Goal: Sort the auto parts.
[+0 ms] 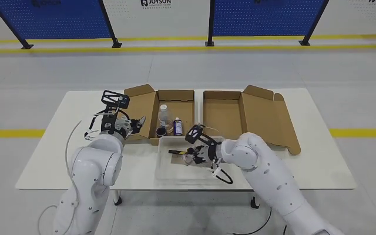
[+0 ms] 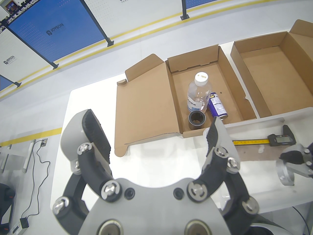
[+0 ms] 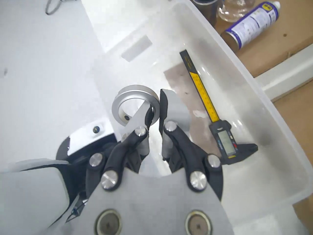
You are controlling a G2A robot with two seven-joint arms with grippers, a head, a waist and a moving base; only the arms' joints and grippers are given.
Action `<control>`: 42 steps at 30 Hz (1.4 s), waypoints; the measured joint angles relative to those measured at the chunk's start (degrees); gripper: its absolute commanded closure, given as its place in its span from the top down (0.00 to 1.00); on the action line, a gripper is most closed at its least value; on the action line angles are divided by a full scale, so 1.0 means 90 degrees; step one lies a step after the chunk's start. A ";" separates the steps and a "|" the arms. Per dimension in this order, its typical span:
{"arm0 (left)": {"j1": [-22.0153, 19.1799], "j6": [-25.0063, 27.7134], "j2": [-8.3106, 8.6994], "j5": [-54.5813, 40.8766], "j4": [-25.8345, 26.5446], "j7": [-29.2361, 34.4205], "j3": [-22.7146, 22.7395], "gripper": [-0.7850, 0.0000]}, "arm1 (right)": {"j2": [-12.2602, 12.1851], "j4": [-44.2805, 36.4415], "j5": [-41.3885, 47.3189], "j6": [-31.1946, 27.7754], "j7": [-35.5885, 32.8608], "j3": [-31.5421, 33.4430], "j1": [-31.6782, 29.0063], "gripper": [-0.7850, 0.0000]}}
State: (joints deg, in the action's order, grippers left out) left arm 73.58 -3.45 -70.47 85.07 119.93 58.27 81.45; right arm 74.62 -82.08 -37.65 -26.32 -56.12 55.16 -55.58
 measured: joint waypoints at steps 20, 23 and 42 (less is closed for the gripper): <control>0.0000 0.0000 0.0000 0.0000 0.0000 0.0000 0.0000 1.00 | -0.0321 -0.0164 0.1503 -0.1319 0.1539 0.0994 -0.1229 0.00; 0.0000 0.0000 0.0000 0.0000 0.0000 0.0000 0.0000 1.00 | -0.0340 -0.0216 0.1304 -0.1070 0.1531 0.0985 -0.1207 0.00; 0.0000 0.0000 0.0000 0.0000 0.0000 0.0000 0.0000 1.00 | -0.0519 -0.1095 -0.2175 0.2294 -0.0215 0.1240 -0.0224 0.00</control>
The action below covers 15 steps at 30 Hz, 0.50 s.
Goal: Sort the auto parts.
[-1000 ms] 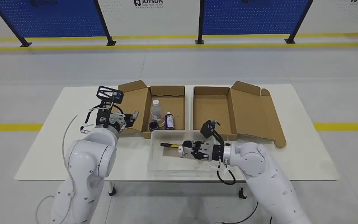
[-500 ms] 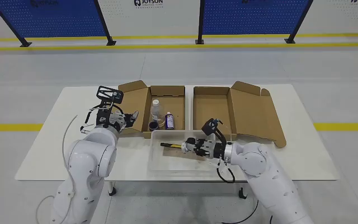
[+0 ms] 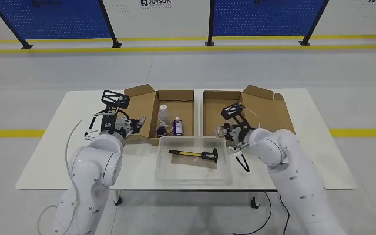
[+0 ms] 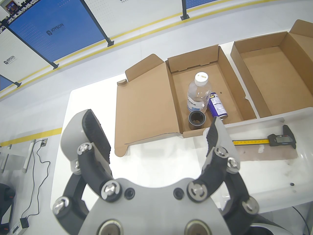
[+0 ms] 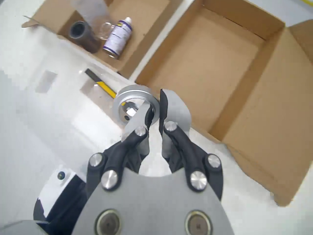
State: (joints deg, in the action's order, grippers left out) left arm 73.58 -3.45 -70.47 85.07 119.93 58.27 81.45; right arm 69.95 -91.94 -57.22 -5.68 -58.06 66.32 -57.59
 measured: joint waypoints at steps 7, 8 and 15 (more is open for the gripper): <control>0.0000 0.0000 0.0000 0.0000 0.0000 0.0000 0.0000 1.00 | 0.0027 0.1110 -0.0486 0.0223 -0.0385 -0.0051 0.0833 0.00; 0.0000 0.0000 0.0000 0.0000 0.0000 0.0000 0.0000 1.00 | 0.0033 0.1262 -0.0527 0.0217 -0.0423 -0.0070 0.0931 0.00; 0.0000 0.0000 0.0000 0.0000 0.0000 0.0000 0.0000 1.00 | 0.0135 0.2616 -0.0540 0.0011 -0.0471 -0.0361 0.1649 0.00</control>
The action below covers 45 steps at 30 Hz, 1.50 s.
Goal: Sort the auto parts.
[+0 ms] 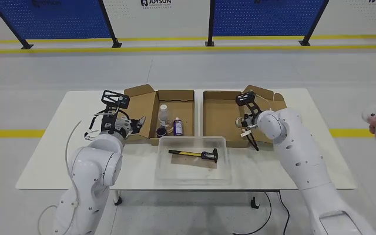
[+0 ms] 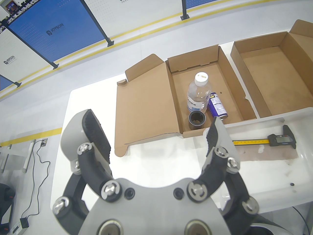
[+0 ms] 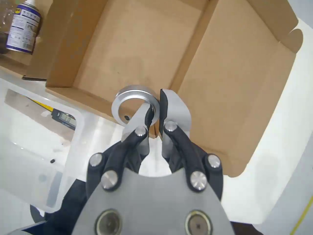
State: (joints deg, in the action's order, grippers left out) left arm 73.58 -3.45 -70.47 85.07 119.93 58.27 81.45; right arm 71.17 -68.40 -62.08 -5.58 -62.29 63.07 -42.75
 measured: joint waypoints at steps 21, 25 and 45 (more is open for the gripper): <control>0.0000 0.0000 0.0000 0.0000 0.0000 0.0000 0.0000 1.00 | 0.0519 0.2187 0.0540 -0.0171 0.0577 -0.1051 0.0952 0.32; 0.0000 0.0000 0.0000 0.0000 0.0000 0.0000 0.0000 1.00 | 0.0580 0.2374 0.0603 -0.0197 0.0621 -0.1131 0.1026 0.38; 0.0000 0.0000 0.0000 0.0000 0.0000 0.0000 0.0000 1.00 | 0.0266 -0.1080 -0.0027 -0.0683 -0.0143 -0.0662 0.0170 0.61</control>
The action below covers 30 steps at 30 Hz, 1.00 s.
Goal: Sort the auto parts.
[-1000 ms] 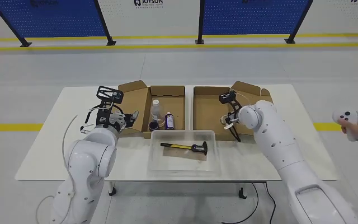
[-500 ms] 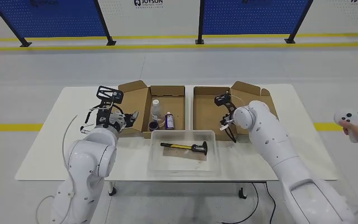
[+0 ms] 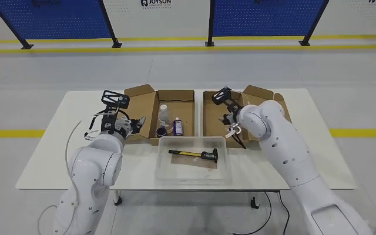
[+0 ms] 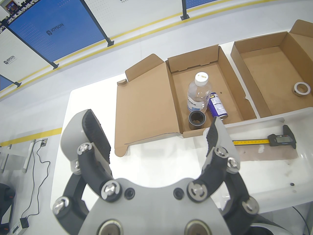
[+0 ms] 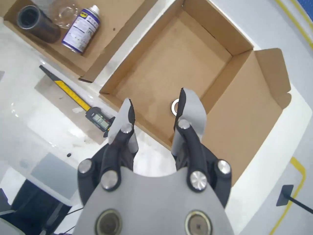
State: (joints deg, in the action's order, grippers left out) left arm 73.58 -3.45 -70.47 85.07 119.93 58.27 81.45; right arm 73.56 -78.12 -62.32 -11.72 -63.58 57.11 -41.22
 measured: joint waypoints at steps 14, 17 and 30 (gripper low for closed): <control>0.0000 0.0000 0.0000 0.0000 0.0000 0.0000 0.0000 1.00 | 0.0032 -0.1444 0.0674 -0.0575 -0.0652 -0.0725 -0.0824 0.79; 0.0000 0.0000 0.0000 0.0000 0.0000 0.0000 0.0000 1.00 | 0.0051 -0.1260 0.0775 -0.0637 -0.0654 -0.0855 -0.0870 0.77; 0.0000 0.0000 0.0000 0.0000 0.0000 0.0000 0.0000 1.00 | 0.0180 -0.0078 0.1081 -0.0857 -0.0335 -0.1210 -0.0560 0.85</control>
State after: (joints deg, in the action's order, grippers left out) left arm 73.58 -3.45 -70.47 85.07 119.93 58.27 81.45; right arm 75.19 -78.82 -52.60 -19.43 -66.60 46.22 -46.27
